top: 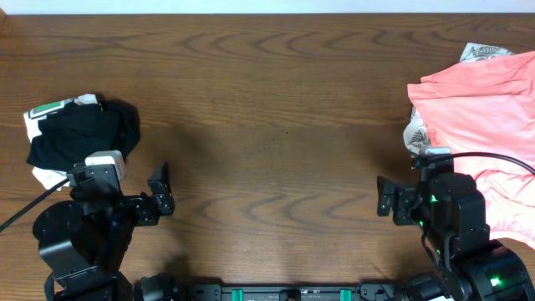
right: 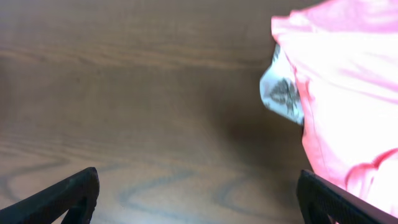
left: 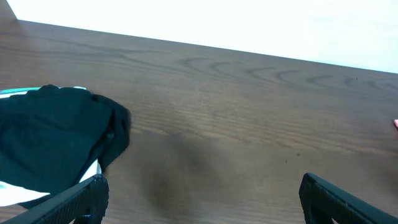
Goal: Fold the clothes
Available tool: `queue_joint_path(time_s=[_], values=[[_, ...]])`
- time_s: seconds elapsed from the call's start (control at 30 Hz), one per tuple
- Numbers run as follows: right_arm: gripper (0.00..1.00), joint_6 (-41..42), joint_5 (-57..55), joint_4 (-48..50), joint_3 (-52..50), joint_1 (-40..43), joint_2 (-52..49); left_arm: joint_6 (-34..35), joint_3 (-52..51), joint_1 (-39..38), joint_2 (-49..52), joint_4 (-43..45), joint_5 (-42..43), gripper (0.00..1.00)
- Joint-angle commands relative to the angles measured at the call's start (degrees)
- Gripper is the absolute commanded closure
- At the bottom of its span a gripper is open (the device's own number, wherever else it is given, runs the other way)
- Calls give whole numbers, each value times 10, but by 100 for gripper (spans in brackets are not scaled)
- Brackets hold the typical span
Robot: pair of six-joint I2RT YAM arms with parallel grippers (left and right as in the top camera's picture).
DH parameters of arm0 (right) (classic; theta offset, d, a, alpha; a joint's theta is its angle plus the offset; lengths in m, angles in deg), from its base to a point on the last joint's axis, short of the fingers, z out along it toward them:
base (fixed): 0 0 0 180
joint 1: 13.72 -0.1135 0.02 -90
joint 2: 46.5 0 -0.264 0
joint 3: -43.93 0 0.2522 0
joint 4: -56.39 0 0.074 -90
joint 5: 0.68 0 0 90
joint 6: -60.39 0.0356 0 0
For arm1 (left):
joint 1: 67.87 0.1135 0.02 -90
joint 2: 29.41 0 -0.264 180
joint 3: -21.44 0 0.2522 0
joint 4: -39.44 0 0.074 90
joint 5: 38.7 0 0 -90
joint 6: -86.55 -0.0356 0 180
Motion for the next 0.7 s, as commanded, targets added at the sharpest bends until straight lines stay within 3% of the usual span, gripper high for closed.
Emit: queue_joint_path(time_s=[0.0,0.4,0.67], values=[[1,9,-10,-15,-3,-4,0,-9,-3,-1,-2,-2,6,2],[1,9,-10,-30,-6,0,32,-9,-3,-1,-2,-2,6,2],[1,4,-13,-22,-24,85,127,-9,-3,-1,-2,-2,6,2]])
